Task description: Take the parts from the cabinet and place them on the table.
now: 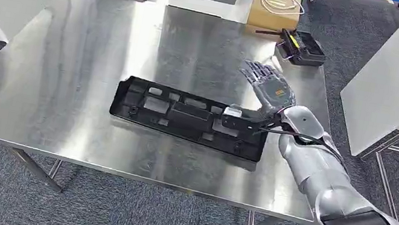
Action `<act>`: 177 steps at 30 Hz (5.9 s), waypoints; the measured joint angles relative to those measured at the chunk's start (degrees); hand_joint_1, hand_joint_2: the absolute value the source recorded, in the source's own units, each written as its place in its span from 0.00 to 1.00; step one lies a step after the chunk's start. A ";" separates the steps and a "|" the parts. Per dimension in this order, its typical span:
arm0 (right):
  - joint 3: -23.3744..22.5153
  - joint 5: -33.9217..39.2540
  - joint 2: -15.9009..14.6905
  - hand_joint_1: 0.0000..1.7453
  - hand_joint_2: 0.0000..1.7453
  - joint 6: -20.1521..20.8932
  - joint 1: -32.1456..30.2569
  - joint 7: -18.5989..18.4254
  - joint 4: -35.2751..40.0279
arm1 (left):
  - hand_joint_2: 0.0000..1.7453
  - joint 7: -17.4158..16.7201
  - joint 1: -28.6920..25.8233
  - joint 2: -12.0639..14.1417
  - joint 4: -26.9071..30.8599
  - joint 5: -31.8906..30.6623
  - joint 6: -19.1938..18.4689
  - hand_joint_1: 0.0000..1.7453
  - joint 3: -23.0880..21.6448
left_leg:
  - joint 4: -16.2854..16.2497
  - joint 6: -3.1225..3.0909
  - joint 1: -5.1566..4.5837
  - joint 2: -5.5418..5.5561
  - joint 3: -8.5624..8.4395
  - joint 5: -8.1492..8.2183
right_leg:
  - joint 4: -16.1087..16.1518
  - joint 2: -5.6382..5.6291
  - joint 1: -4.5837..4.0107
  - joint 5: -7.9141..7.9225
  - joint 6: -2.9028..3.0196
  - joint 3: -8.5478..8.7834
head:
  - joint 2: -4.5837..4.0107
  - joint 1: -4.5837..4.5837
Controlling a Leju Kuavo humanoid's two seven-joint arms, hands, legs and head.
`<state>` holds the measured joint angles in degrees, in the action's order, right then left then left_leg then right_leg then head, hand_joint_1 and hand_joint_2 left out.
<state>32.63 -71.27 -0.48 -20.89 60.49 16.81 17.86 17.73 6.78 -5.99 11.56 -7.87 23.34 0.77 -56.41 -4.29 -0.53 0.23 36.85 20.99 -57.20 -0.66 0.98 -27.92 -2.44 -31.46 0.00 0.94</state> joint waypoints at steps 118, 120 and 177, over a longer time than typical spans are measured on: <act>-39.00 23.28 0.42 0.00 0.00 -0.35 -53.38 -22.40 -5.81 | 0.00 -0.22 0.71 -1.29 0.02 -0.63 2.23 0.00 4.11 | -1.34 5.53 2.80 2.84 -10.42 12.26 | -1.23 0.33 -0.29 5.95 0.79 -6.53 | 0.00 -0.99; -40.21 24.13 1.03 0.00 0.00 0.11 -53.56 -22.03 -5.81 | 0.00 -0.26 0.75 -1.20 0.02 -1.20 2.19 0.00 4.11 | -1.56 4.18 1.87 1.68 -10.09 11.86 | -0.42 -0.80 -0.47 7.46 -0.54 -6.58 | 0.00 -0.97; -50.84 30.38 3.43 0.00 0.00 1.18 -57.22 -25.86 -6.80 | 0.00 -0.04 -0.96 -0.59 -0.07 -3.43 -0.70 0.00 3.74 | -5.58 3.25 2.20 2.56 -5.12 8.69 | -0.80 -5.13 -0.38 2.25 2.33 -1.49 | 0.00 -0.63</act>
<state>-18.21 -40.89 2.95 -19.72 3.27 -9.05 11.06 17.68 5.83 -6.58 11.50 -11.30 22.64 4.50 -61.99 -1.04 1.67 2.79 31.73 29.68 -58.00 -5.79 0.59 -25.66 -0.10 -32.95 0.00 0.31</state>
